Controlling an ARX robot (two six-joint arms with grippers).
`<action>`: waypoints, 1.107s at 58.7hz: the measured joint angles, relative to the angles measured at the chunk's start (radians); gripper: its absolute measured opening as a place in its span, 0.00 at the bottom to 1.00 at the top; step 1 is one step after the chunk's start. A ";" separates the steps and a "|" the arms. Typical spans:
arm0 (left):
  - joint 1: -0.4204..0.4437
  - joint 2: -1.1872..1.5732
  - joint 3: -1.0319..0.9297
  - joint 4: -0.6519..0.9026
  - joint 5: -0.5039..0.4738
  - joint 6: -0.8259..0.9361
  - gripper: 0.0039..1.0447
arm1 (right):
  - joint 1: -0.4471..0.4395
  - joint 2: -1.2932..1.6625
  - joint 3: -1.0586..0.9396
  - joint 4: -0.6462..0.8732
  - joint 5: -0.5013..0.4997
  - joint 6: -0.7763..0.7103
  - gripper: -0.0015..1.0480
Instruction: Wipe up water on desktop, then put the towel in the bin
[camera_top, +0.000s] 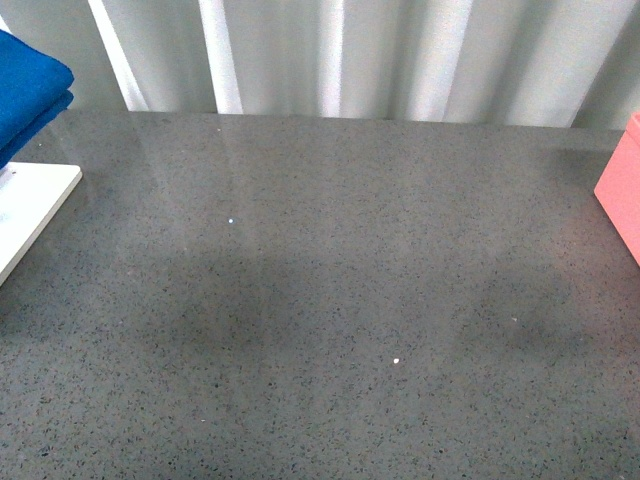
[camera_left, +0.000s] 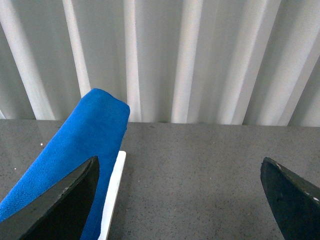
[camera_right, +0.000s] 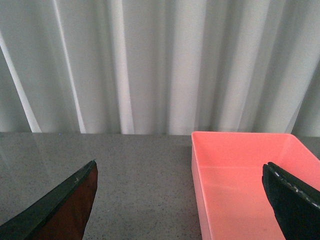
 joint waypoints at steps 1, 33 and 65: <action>0.000 0.000 0.000 0.000 0.000 0.000 0.94 | 0.000 0.000 0.000 0.000 0.000 0.000 0.93; -0.011 0.254 0.104 -0.106 0.097 -0.062 0.94 | 0.000 0.000 0.000 0.000 -0.001 0.000 0.93; -0.032 1.301 0.818 -0.121 0.102 0.421 0.94 | 0.000 0.000 0.000 0.000 0.000 0.000 0.93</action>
